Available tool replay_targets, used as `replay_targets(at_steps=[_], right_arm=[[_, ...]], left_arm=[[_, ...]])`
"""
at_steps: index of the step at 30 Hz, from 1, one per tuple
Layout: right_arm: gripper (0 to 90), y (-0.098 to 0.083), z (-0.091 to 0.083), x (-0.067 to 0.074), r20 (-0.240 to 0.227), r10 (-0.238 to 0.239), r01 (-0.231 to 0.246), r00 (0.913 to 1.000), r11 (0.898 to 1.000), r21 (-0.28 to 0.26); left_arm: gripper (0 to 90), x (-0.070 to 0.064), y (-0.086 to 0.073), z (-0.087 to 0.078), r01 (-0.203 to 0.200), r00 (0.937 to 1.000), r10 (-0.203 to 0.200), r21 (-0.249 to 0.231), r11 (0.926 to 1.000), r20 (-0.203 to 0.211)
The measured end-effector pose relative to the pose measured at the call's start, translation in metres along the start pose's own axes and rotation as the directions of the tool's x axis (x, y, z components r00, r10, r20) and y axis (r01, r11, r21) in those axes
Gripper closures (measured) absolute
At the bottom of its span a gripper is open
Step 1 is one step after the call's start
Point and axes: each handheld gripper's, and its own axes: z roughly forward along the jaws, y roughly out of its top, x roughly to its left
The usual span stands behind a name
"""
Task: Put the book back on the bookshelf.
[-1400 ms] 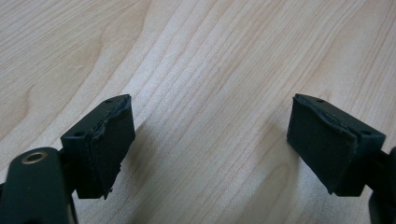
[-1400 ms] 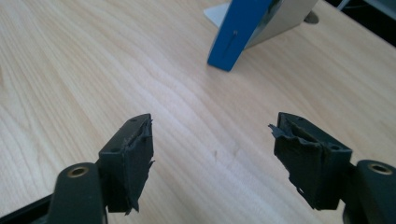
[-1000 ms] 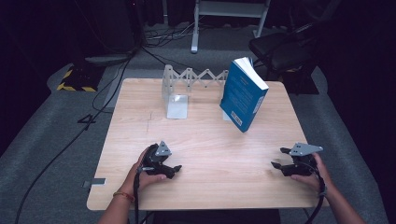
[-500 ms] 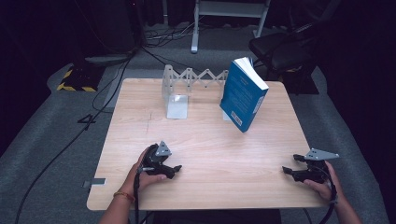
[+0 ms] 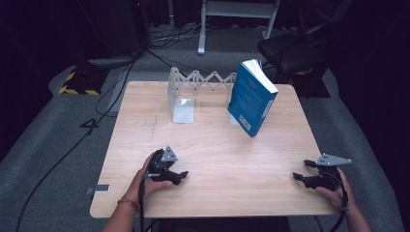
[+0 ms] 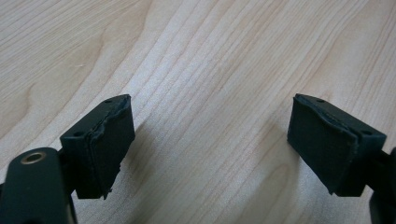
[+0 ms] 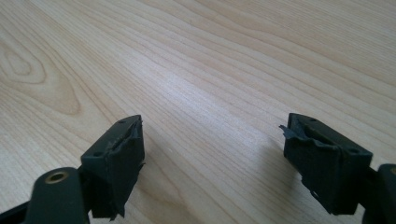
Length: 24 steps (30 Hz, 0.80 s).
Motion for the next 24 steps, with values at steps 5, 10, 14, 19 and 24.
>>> replay_targets(at_steps=[5,10,14,19,24], right_arm=[[20.6,0.0000,0.0000,-0.0001,0.000,0.000,0.000,1.0000,1.000,0.000],[20.3,0.0000,0.0000,0.0000,0.003,0.001,-0.001,1.0000,1.000,0.000],[20.1,0.0000,0.0000,0.0002,0.005,0.002,-0.002,1.0000,1.000,0.000],[20.1,0.0000,0.0000,0.0001,0.005,0.002,-0.002,1.0000,1.000,0.000],[19.7,0.0000,0.0001,0.0002,0.007,0.003,-0.003,1.0000,1.000,0.001]], left_arm=[[15.2,0.0004,0.0002,0.0000,-0.005,1.0000,0.005,0.001,1.0000,-0.001],[14.7,0.0002,0.0007,0.0006,-0.002,1.0000,0.002,0.003,1.0000,0.001],[14.7,0.0002,0.0007,0.0005,-0.002,1.0000,0.002,0.003,1.0000,0.001],[14.6,0.0004,0.0009,0.0008,-0.003,1.0000,0.003,0.004,1.0000,0.003],[14.5,0.0005,0.0010,0.0008,-0.004,1.0000,0.004,0.004,1.0000,0.004]])
